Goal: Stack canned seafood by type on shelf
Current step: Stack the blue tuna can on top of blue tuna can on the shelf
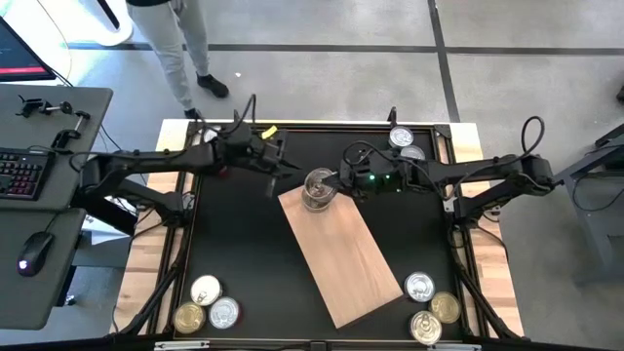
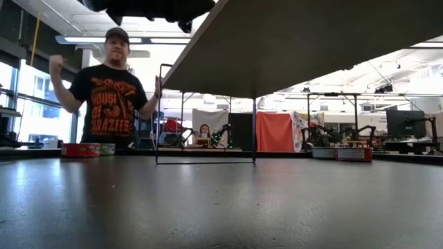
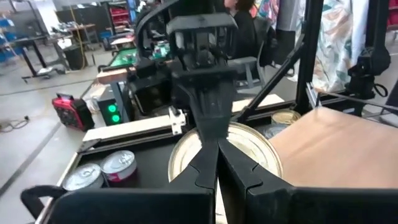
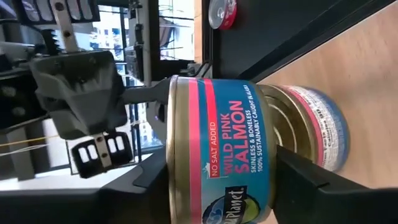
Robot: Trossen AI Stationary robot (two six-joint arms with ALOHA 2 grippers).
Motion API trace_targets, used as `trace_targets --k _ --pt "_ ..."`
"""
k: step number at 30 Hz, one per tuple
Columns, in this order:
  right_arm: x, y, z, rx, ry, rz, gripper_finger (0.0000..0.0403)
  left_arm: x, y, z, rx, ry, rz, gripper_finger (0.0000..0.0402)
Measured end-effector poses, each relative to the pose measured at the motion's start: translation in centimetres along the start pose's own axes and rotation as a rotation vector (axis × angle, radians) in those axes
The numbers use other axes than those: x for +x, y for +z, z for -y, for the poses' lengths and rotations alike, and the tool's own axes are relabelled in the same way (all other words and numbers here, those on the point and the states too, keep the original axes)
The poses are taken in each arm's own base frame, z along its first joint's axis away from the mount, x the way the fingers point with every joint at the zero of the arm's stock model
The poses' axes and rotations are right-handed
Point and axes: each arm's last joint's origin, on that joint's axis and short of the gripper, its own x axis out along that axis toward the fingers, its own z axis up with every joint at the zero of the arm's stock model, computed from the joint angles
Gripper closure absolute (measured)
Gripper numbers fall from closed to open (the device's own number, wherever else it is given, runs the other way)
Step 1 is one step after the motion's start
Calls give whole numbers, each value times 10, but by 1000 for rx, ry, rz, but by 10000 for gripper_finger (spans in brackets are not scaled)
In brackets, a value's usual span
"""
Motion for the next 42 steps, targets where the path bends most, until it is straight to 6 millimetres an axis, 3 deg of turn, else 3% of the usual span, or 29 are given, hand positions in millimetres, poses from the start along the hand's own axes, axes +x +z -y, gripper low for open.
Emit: trace_targets --k 10,20,42 --pt "18 -2 7 1 -8 -16 186 8 -2 7 -25 -31 0 401" --pt "16 -4 3 26 12 -74 184 8 -3 7 -74 -32 -14 401" --pt "16 -6 4 2 -5 -33 183 7 -8 8 -105 -38 -58 401"
